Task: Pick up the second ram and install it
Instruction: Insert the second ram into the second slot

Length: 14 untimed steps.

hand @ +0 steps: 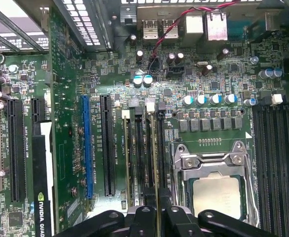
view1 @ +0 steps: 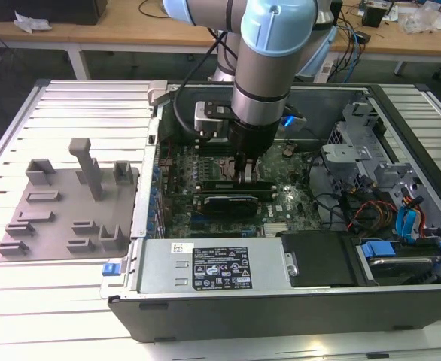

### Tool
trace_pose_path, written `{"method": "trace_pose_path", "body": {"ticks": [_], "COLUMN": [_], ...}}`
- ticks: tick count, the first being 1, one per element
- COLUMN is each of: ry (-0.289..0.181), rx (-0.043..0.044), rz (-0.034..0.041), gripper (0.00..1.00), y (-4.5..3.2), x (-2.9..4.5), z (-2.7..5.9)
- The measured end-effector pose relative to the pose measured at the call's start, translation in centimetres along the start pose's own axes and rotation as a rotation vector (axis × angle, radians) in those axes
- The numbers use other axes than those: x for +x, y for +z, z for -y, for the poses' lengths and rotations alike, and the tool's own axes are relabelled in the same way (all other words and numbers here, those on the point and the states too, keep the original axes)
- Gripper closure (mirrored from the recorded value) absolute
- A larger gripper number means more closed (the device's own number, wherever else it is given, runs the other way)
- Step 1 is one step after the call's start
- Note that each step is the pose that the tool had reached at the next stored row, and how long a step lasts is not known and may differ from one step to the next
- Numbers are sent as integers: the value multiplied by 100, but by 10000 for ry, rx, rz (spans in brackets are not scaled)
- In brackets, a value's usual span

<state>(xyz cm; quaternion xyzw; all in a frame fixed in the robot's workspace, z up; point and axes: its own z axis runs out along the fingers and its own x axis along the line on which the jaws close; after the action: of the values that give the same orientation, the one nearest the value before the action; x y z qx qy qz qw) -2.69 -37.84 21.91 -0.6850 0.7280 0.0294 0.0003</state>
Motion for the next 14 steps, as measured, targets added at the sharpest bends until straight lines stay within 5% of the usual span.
{"method": "trace_pose_path", "body": {"ticks": [5,10,11,13,14], "ry": [0,1,5,19,22], "rx": [1,3,11,36,38], "rz": [-9,-7,-101,-493,-525], "gripper": [81,81,81,90,92], "y": [-16,-243,-255,-256,-280], "x": [0,-11,-26,-112,-131], "z": [-1,-17,-20,-28,-34]}}
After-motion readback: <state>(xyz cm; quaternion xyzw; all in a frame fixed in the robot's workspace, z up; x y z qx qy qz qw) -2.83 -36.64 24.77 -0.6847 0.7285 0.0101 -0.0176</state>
